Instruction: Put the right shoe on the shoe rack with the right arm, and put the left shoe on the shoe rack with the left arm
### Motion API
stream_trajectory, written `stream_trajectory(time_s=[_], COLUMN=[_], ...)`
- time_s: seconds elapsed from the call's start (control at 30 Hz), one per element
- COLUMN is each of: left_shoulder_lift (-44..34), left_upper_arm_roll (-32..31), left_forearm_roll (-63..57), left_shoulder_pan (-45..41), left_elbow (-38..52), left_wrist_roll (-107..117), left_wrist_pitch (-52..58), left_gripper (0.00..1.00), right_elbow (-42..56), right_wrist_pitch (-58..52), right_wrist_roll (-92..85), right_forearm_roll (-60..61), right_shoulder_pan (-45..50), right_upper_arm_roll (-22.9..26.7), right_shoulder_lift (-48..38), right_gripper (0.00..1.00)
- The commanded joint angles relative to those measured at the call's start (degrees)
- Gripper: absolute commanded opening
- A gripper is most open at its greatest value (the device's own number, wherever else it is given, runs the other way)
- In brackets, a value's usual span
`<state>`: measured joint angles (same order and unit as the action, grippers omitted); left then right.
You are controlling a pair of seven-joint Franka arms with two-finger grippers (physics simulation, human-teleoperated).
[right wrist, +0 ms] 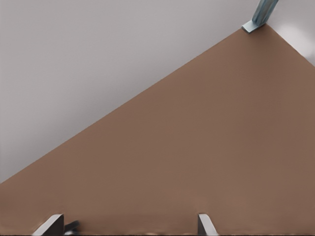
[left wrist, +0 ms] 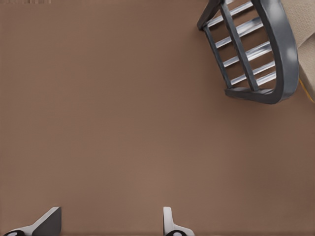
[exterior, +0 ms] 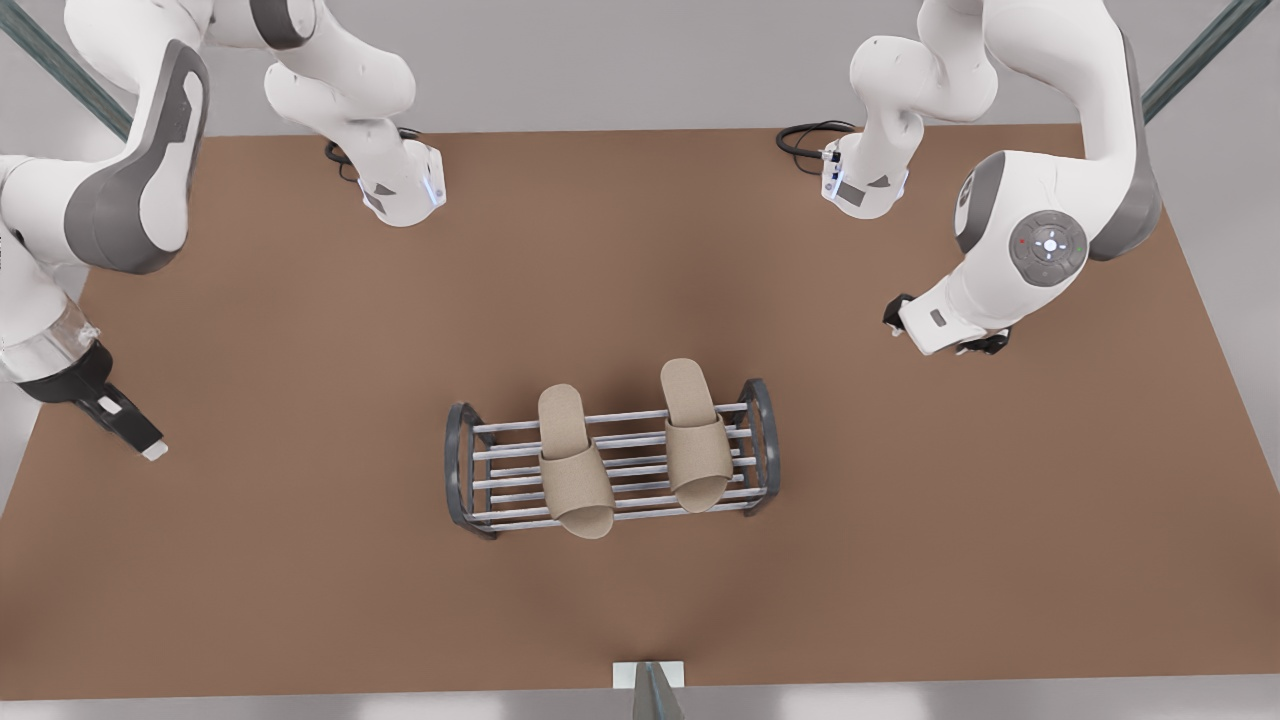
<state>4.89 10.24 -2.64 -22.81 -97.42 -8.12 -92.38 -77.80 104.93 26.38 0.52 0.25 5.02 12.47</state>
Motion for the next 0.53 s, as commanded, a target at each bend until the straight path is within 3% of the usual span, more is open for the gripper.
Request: stream_trajectory(time_s=[0.0, 0.17, 0.27, 0.5], left_shoulder_lift=[-0.1, -0.1, -0.1, -0.1], left_upper_arm_roll=[0.0, 0.0, 0.0, 0.0], left_forearm_roll=[0.0, 0.0, 0.0, 0.1], left_shoulder_pan=[0.5, 0.6, 0.6, 0.7], left_elbow=[0.0, 0.0, 1.6, 1.5], left_wrist_roll=[0.3, 0.3, 0.3, 0.3], left_wrist_pitch=[-0.1, -0.3, -1.0, -1.0], left_gripper=[1.00, 1.00, 1.00, 1.00], right_elbow=[0.1, 0.5, 13.1, 12.9], right_wrist_pitch=[-14.0, -17.0, -23.1, -22.8], right_wrist_roll=[-24.9, -30.4, -31.2, -33.1], right_forearm_roll=[-2.8, -2.9, -6.6, -6.4], right_shoulder_pan=[-3.7, -2.6, 2.4, 1.6], right_upper_arm_roll=[-6.9, -6.9, -6.9, -6.5], right_shoulder_lift=[-0.2, 3.3, 14.6, 14.9], right_gripper=[1.00, 1.00, 1.00, 1.00])
